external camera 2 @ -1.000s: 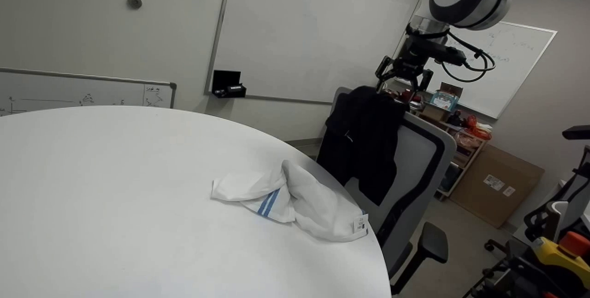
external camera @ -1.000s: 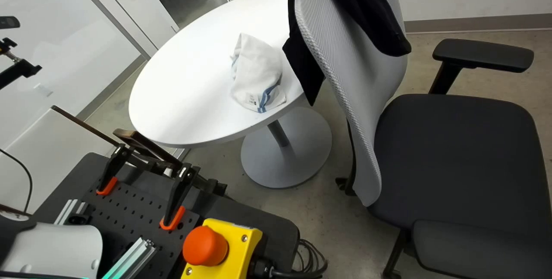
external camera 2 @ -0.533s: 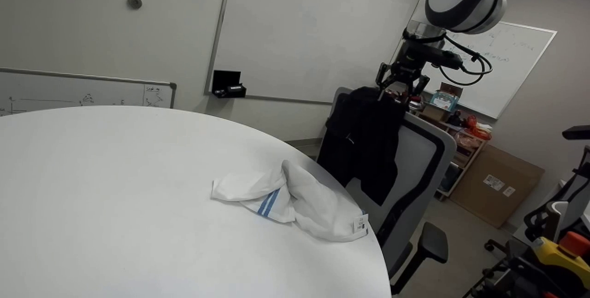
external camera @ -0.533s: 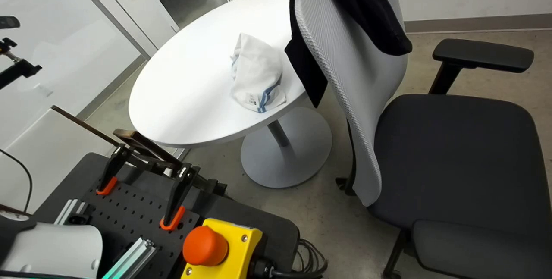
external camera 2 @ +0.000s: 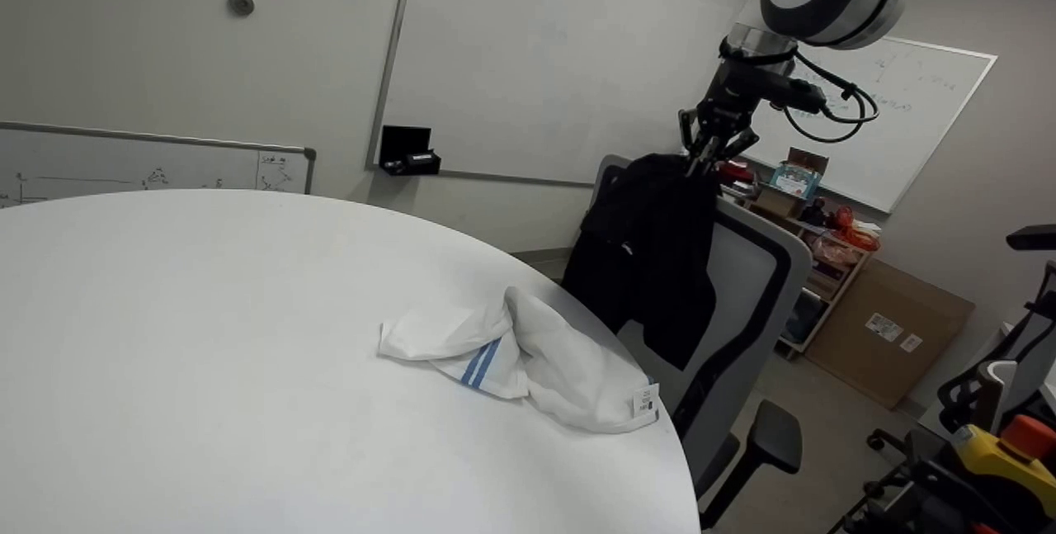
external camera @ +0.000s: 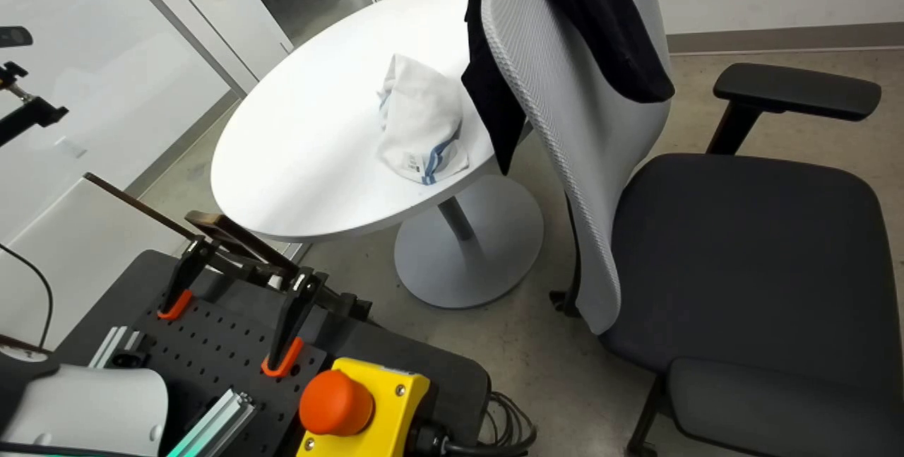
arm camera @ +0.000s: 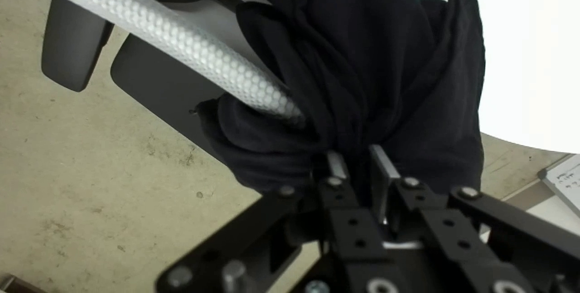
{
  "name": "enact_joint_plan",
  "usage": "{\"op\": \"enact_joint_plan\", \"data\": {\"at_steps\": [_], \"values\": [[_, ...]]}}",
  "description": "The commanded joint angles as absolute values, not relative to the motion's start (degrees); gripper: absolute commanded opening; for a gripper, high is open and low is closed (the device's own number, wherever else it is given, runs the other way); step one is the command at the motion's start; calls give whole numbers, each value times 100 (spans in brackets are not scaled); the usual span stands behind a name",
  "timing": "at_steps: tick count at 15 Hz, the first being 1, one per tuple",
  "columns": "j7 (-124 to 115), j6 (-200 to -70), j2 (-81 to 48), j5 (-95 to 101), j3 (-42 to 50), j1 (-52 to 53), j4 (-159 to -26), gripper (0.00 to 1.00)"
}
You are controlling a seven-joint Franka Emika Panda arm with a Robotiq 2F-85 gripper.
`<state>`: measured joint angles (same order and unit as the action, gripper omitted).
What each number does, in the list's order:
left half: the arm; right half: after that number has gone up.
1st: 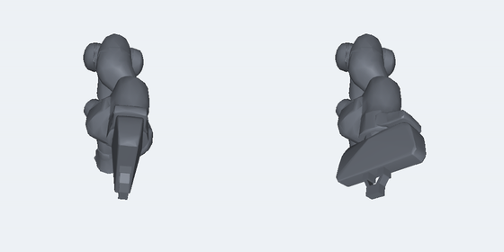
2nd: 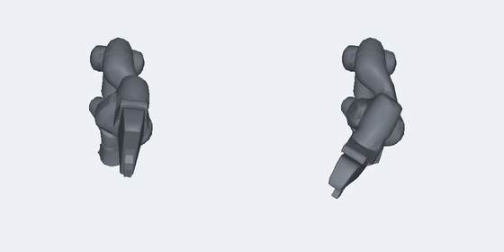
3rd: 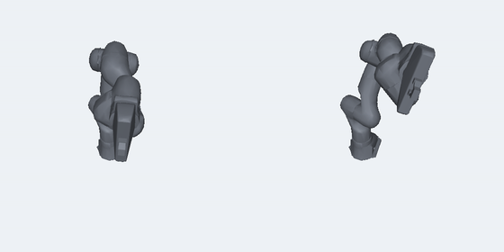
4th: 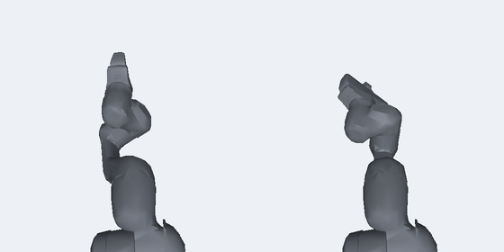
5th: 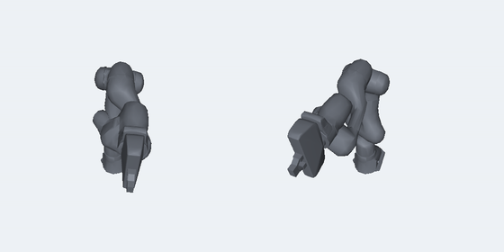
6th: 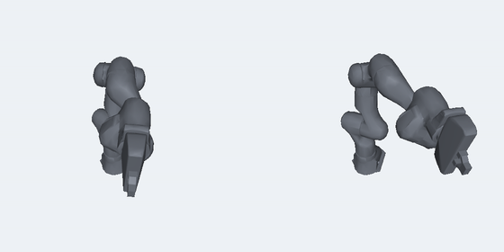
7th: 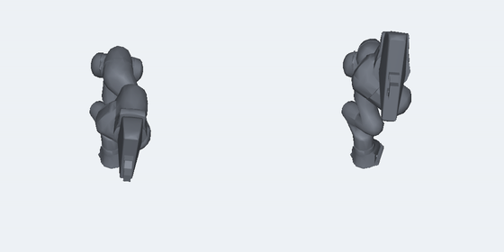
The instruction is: Remove the black t-shirt from the backrest of the grey chair and place it on the table
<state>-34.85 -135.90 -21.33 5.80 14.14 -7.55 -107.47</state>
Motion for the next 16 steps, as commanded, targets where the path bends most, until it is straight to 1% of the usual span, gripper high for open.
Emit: {"op": "enact_joint_plan", "data": {"at_steps": [1, 2, 3, 4, 7, 11, 16], "values": [[-3565, -13475, -2157, 614, 1497, -658, -10658, 4], [-3545, -13469, -2129, 603, 1491, -661, -10688, 4], [-3503, -13439, -2051, 565, 1470, -667, -10745, 2], [-3434, -13380, -1941, 488, 1429, -682, -10809, 4], [-3033, -12983, -1344, -47, 1184, -765, -11105, 4], [-2226, -12149, -249, -954, 870, -755, -11565, 4], [-1594, -10642, 1048, -1709, 571, -532, -12017, 4]]}}
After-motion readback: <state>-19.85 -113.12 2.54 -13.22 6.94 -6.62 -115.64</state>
